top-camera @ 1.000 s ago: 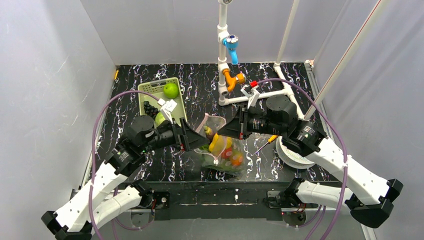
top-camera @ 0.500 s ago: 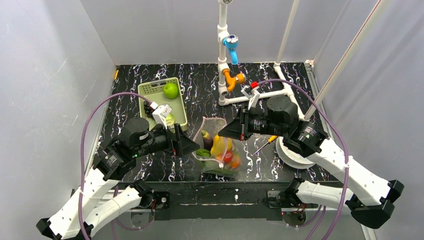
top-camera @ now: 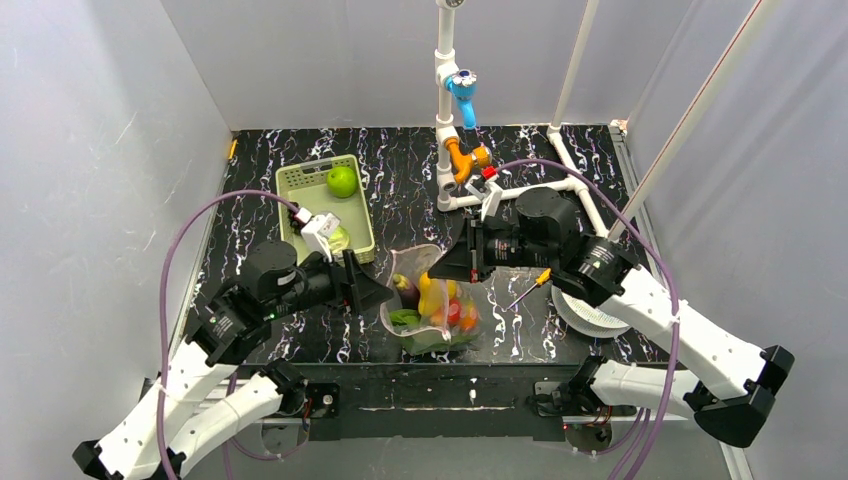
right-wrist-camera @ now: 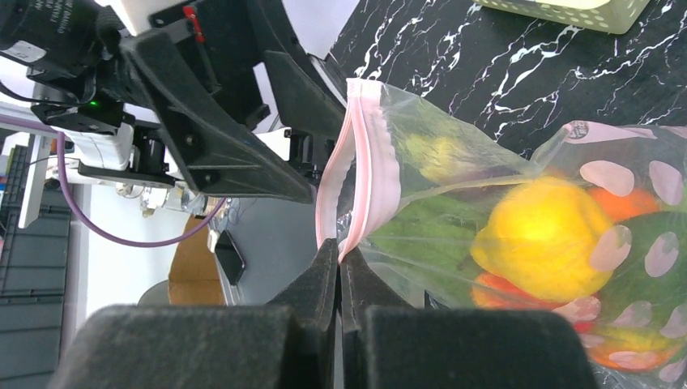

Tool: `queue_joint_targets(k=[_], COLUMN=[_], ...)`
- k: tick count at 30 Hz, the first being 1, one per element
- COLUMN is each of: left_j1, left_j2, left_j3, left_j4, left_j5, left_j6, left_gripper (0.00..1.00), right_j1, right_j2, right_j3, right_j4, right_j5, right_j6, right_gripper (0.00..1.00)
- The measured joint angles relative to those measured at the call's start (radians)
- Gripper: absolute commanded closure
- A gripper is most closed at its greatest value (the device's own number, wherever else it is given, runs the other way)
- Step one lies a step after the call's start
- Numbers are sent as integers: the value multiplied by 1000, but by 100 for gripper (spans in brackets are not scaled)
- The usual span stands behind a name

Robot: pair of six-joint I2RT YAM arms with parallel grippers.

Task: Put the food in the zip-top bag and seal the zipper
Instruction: Adjust the zipper food storage bag at the center of the board.

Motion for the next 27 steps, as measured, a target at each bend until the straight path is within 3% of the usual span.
queue_joint_targets(k=[4, 9, 14, 16, 21, 27], left_j1=[0, 0, 0, 0, 0, 0], left_j2=[24, 58, -7, -55, -182, -199], left_j3=[-66, -89, -84, -84, -81, -81], left_j4=[45, 51, 39, 35, 37, 37], left_j5=[39, 69, 27, -12, -108, -174], left_j6=[-31, -31, -32, -54, -139, -198], left_gripper=[57, 100, 100, 100, 100, 100], right_j1=[1, 11, 34, 48, 124, 217], right_j2=[31, 72, 156, 213, 368, 367], right_j3=[2, 21, 132, 217, 448, 422], right_j4=[15, 24, -43, -93, -214, -218], right_j5=[-17, -24, 6, 37, 150, 190], right_j6=[1, -1, -69, -114, -244, -340], right_gripper=[99, 99, 99, 92, 63, 30])
